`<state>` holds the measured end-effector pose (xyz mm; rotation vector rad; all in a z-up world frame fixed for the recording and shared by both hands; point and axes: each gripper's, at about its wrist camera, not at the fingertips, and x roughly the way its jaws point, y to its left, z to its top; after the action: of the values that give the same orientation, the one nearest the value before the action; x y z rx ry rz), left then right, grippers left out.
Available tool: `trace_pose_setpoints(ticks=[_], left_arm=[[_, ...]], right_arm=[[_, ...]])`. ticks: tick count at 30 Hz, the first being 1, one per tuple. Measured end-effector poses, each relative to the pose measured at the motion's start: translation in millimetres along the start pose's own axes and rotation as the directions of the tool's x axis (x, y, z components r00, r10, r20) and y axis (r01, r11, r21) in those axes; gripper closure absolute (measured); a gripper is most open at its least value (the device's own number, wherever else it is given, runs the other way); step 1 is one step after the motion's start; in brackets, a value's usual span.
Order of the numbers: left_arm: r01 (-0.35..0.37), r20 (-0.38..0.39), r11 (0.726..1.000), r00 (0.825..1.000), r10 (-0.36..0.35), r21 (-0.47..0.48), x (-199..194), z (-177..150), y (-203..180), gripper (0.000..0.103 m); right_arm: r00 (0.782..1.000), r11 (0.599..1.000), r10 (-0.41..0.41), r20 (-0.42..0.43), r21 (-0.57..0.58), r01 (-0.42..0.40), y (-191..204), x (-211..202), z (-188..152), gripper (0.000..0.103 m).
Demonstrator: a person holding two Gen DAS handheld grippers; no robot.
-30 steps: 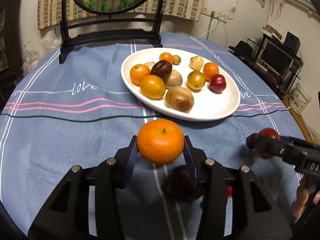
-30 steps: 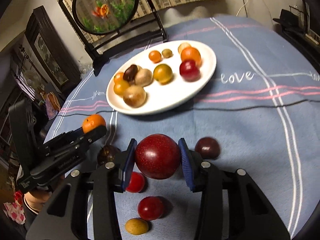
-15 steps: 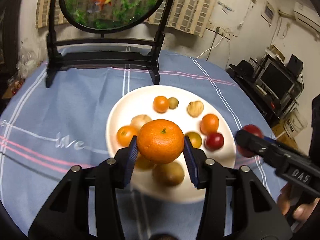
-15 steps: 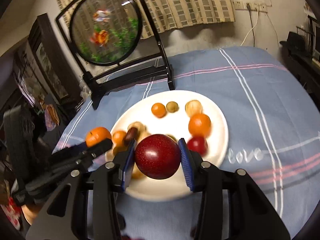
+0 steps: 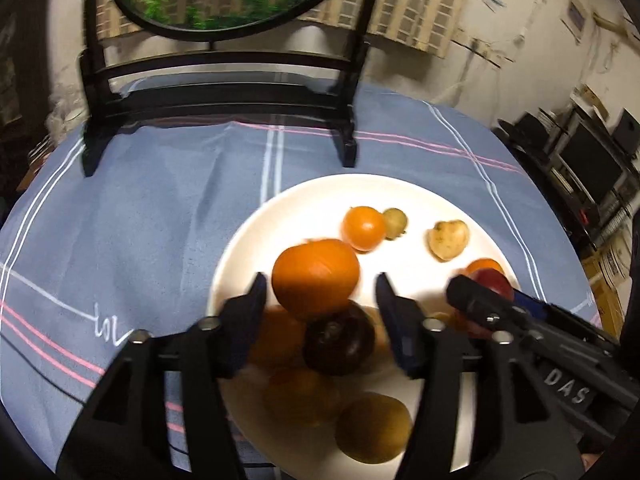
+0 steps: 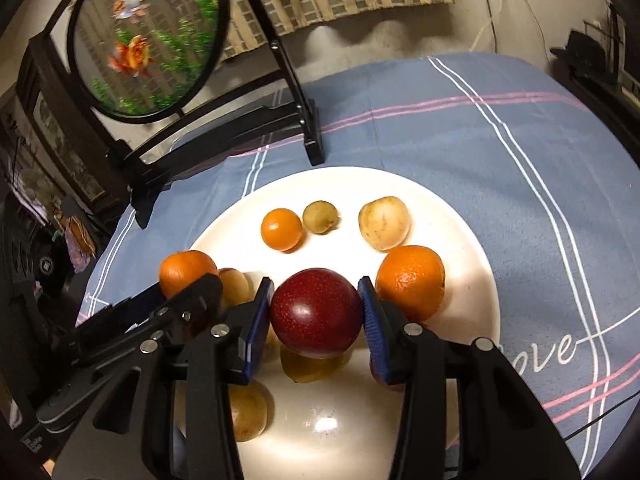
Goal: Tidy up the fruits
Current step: 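Carry both fruits over the white plate and open both grippers to release them, then withdraw both open grippers from the plate toward the remaining fruits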
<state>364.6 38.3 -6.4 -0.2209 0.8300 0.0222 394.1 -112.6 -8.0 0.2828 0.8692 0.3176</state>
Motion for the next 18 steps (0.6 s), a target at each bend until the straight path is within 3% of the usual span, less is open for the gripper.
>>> trace_pose_setpoints(ticks=[3,10,13,18], left_arm=[[0.024,0.027,0.998,0.999,-0.023,-0.051,-11,0,10,0.021],[0.073,0.099,0.996,0.993,-0.068,-0.051,-60,-9,11,0.014],[0.101,0.118,0.994,0.988,-0.097,-0.029,-86,-27,12,0.009],[0.090,0.127,0.996,0.988,-0.091,0.007,-117,-71,15,0.007]], right_arm=[[0.998,1.000,-0.001,0.061,-0.006,0.001,1,-16,-2,0.038],[0.991,0.997,0.078,0.110,0.016,-0.080,-4,-49,-11,0.038],[0.988,0.991,0.117,0.101,0.051,-0.122,-15,-69,-27,0.037],[0.990,0.994,0.101,0.097,0.043,-0.105,-34,-109,-72,0.036]])
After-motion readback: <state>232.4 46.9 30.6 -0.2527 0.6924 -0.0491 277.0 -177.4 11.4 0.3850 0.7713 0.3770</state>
